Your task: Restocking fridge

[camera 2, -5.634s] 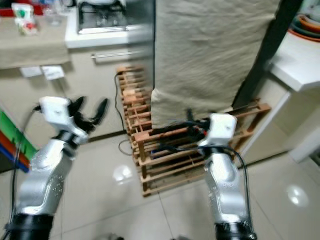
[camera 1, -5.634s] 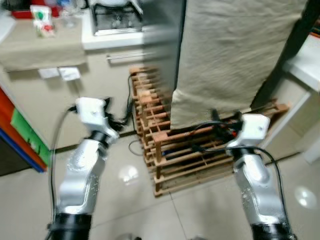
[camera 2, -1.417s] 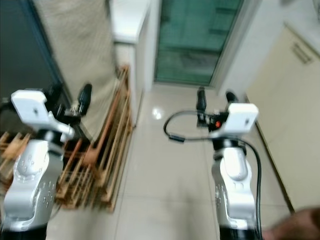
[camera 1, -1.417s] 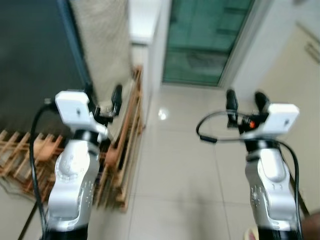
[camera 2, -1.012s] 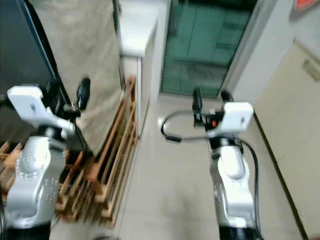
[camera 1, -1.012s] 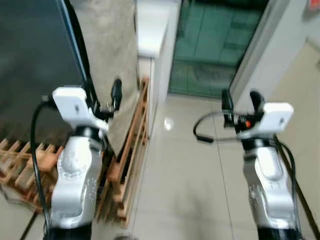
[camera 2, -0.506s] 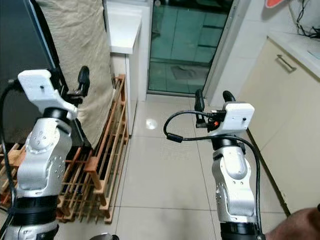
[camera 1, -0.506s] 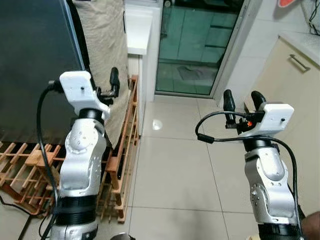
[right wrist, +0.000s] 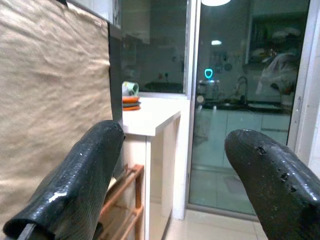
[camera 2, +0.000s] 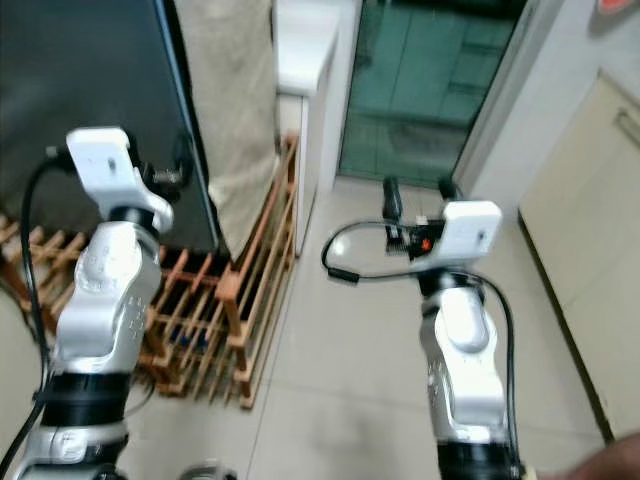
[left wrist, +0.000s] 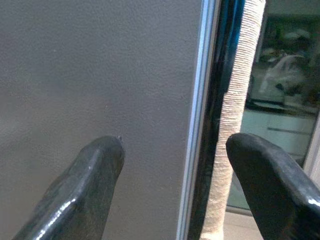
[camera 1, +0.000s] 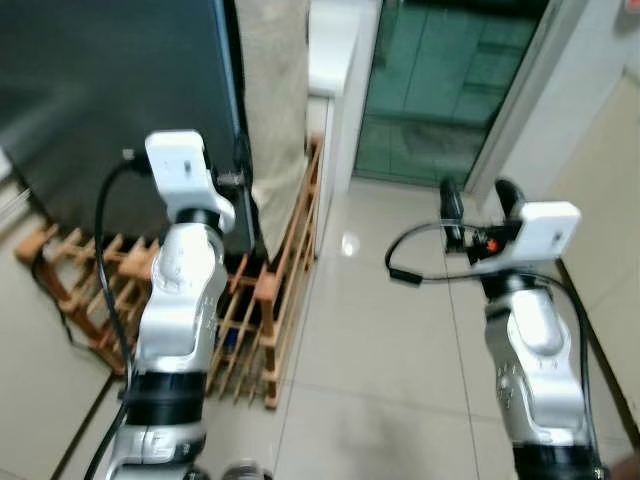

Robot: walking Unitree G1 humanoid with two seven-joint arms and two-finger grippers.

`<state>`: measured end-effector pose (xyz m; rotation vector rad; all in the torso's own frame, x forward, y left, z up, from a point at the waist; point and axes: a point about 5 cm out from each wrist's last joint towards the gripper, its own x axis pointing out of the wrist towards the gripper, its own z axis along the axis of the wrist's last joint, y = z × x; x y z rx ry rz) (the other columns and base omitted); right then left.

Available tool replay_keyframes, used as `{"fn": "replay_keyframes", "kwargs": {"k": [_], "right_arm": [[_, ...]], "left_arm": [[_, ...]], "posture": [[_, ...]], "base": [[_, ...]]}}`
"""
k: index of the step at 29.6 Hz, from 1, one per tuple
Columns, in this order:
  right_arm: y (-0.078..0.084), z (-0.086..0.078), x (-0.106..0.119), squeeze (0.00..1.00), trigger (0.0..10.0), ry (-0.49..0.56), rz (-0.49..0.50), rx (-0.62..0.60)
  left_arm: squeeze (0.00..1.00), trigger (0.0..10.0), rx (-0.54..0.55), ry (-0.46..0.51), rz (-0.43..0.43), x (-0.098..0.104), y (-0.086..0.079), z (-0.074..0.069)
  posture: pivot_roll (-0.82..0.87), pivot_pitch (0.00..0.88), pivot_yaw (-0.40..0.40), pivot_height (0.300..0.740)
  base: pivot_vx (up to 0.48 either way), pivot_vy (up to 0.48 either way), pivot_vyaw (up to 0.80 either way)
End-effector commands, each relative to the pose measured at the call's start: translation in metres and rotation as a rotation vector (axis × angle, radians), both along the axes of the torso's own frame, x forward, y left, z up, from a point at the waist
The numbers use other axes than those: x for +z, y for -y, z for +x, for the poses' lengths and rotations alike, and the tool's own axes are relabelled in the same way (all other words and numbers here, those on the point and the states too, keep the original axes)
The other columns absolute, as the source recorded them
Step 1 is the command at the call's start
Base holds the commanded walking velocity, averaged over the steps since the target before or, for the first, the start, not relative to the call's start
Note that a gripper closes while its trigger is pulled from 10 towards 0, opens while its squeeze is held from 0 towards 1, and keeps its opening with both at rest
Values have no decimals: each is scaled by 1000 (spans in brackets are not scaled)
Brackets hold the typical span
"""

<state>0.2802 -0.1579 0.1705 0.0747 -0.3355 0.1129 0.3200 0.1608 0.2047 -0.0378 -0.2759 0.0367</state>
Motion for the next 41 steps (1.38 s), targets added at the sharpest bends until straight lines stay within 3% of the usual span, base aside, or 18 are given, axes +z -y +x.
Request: {"fn": "replay_keyframes", "kwargs": {"k": [1,3,5,6,8,9,13,20,26,30,34,35,36,41], "right_arm": [[5,-4,3,0,10000,9,15,-25],[9,-11,3,0,10000,24,19,-64],[14,-29,-3,0,10000,12,6,-89],[14,-29,-3,0,10000,12,6,-89],[18,-43,-12,0,10000,-22,5,-108],[25,-47,-25,0,10000,-79,22,-135],[28,-43,-34,0,10000,-122,51,-147],[21,-30,-20,0,10000,-79,14,-98],[22,-27,-15,0,10000,-64,2,-100],[22,-28,-15,0,10000,-65,-2,-97],[23,-31,-12,0,10000,-51,-2,-106],[24,-35,-8,0,10000,-32,-1,-119],[24,-48,-2,0,10000,-4,-27,-122],[22,-65,5,0,10000,42,-92,-121]], "left_arm": [[0,10000,-38,4,-8,-1,0,-7],[0,10000,-75,-2,-2,-6,-3,-21],[0,10000,-112,6,31,-11,-11,-49],[0,10000,-112,6,31,-11,-11,-49],[0,10000,-128,-28,35,-16,-15,-71],[0,10000,-150,-71,87,-23,-10,-78],[0,10000,-184,-80,113,-25,2,-70],[0,10000,-165,-59,70,-16,8,-49],[0,10000,-182,-72,52,-15,20,-37],[0,10000,-148,-84,12,-17,14,-36],[0,10000,-102,-63,-30,-17,4,-43],[0,10000,-97,-60,-33,-17,-2,-50],[0,10000,-87,-43,-39,-16,-13,-67],[0,10000,-14,20,-40,-10,-24,-89]], "posture": [[-41,0,2,740],[-37,0,3,740],[-26,0,2,740],[-26,0,2,740],[-21,0,-1,740],[-9,0,-7,740],[-10,0,-12,740],[-43,0,-10,740],[-68,0,-4,740],[-78,0,2,740],[-77,0,4,740],[-77,0,4,740],[-70,0,2,740],[-50,0,-15,740]], "base": [[0,0,0],[0,0,0],[0,0,0],[0,0,0],[0,0,0],[0,0,0],[0,0,0],[0,0,0],[480,0,0],[480,0,0],[221,0,0],[0,0,0],[0,0,0],[0,0,0]]}}
